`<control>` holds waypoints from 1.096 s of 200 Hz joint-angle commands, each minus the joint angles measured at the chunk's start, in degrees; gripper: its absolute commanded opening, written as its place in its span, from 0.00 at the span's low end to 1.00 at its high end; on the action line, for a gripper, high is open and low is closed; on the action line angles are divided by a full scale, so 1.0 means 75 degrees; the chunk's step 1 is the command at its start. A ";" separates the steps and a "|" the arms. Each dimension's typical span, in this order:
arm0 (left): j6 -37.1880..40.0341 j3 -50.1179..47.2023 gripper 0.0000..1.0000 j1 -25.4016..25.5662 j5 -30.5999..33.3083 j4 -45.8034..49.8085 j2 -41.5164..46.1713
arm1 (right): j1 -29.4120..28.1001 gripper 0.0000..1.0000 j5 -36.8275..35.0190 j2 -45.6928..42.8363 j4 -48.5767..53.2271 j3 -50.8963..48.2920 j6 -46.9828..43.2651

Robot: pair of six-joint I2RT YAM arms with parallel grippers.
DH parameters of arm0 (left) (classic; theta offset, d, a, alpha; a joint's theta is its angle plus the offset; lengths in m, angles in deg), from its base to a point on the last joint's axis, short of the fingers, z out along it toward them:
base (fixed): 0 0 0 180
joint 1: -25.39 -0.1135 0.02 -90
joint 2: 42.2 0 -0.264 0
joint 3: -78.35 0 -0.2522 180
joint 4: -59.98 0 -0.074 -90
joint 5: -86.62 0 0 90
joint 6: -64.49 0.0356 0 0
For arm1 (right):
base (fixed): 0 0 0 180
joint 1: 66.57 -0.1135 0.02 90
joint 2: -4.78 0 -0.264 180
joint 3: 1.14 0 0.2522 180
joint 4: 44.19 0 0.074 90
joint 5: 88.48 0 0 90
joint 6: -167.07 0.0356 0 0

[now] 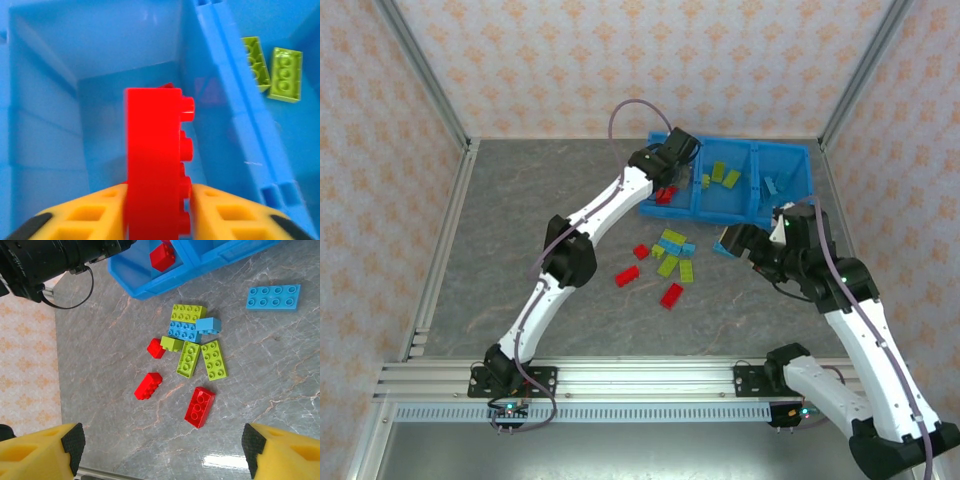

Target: Sort the legos into containers by color

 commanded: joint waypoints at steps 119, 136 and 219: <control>0.1209 -0.8246 0.43 0.1445 -0.0981 -0.2290 0.9156 | -0.2243 0.82 -0.1917 0.1918 -0.0736 -0.0746 0.1514; 0.1880 -0.9066 0.43 0.1608 -0.1042 -0.1943 1.0234 | -0.3009 0.83 -0.2063 0.2722 -0.1116 -0.0646 0.1842; 0.4858 -1.1648 0.83 0.1630 -0.0918 -0.1258 1.2707 | -0.4092 0.87 -0.2030 0.5582 -0.2245 -0.0605 0.2923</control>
